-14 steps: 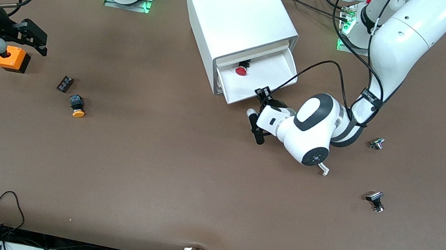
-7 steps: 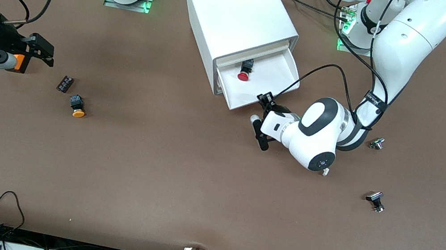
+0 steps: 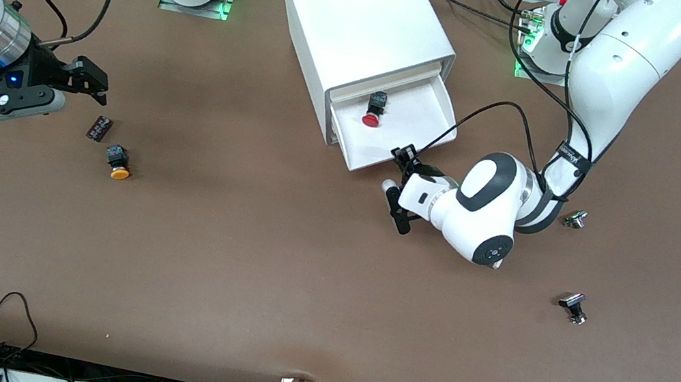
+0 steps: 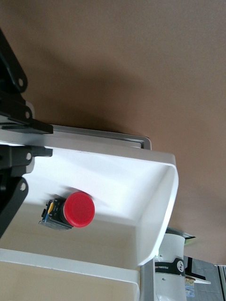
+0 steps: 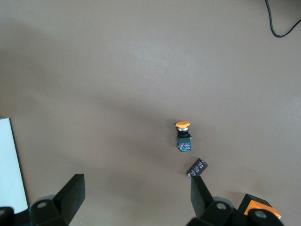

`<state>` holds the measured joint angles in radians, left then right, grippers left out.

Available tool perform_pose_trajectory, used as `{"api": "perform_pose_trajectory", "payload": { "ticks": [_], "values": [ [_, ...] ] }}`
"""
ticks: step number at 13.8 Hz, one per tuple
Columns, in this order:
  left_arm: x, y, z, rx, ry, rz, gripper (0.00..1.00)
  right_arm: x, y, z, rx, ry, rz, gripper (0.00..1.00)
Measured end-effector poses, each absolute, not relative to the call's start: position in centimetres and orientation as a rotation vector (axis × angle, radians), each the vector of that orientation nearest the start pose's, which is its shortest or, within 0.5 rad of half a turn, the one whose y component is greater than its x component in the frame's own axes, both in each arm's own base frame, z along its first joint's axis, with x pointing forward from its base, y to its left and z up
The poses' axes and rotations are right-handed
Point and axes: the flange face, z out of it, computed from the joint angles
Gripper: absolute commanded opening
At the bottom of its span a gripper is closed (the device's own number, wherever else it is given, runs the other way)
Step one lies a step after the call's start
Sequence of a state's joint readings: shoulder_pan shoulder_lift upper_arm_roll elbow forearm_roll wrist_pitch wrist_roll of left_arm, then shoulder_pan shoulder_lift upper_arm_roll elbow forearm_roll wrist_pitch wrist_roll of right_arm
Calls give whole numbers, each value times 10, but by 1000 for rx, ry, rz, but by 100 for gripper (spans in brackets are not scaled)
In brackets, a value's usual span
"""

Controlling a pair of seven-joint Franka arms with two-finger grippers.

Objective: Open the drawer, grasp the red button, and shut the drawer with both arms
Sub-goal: 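Release the drawer with the left gripper while the right gripper rises, then reach the right gripper over the open drawer toward the red button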

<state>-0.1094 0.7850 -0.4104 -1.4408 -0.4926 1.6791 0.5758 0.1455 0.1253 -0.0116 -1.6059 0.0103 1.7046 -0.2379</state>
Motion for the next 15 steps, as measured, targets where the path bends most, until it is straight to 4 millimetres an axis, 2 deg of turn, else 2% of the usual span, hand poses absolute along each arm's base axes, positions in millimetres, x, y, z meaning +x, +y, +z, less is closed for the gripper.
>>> {"api": "perform_pose_trajectory", "payload": {
  "ticks": [1, 2, 3, 4, 5, 8, 10, 13, 15],
  "values": [
    [586, -330, 247, 2084, -966, -561, 25, 593, 84, 547, -3077, -582, 41, 100],
    [587, -327, 247, 2089, -963, -558, 54, 593, 86, 547, -3075, -590, 40, 100],
    [591, -324, 246, 2102, -951, -547, 78, 592, 88, 547, -3074, -598, 40, 100],
    [594, -320, 244, 2116, -940, -536, 92, 592, 90, 547, -3072, -607, 40, 100],
    [596, -318, 241, 2124, -931, -532, 99, 591, 94, 547, -3070, -617, 40, 100],
    [603, -314, 240, 2152, -905, -509, 99, 590, 108, 544, -3062, -653, 47, 100],
    [615, -304, 250, 2175, -888, -473, 99, 590, 118, 540, -3057, -677, 55, 100],
    [636, -274, 292, 2261, -864, -402, 99, 587, 134, 539, -3039, -667, 57, 100],
    [639, -253, 326, 2311, -848, -418, 99, 586, 146, 542, -3009, -612, 45, 100]
  ]
}}
